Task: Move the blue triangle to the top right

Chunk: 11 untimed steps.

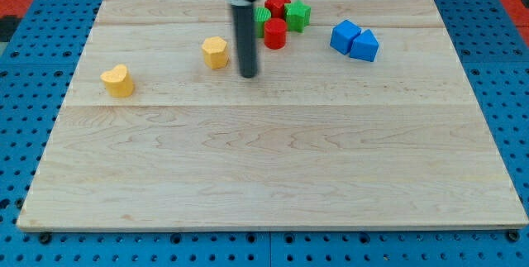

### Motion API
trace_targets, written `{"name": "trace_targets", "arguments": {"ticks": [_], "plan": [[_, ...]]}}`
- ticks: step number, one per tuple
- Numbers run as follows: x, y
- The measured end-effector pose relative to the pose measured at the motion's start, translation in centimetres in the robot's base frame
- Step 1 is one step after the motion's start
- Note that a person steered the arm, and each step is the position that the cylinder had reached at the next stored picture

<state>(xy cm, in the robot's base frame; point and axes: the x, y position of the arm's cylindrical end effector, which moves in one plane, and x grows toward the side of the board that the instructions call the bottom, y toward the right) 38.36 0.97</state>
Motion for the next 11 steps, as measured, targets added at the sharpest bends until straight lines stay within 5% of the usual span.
{"name": "trace_targets", "arguments": {"ticks": [2,3,4,5,6,8,9,10,11], "plan": [[-5.4,15.3],[-3.7,14.7],[-3.0,20.2],[-5.6,23.0],[-10.8,22.7],[-5.6,26.3],[-2.7,20.6],[-4.1,17.3],[-8.9,20.3]]}}
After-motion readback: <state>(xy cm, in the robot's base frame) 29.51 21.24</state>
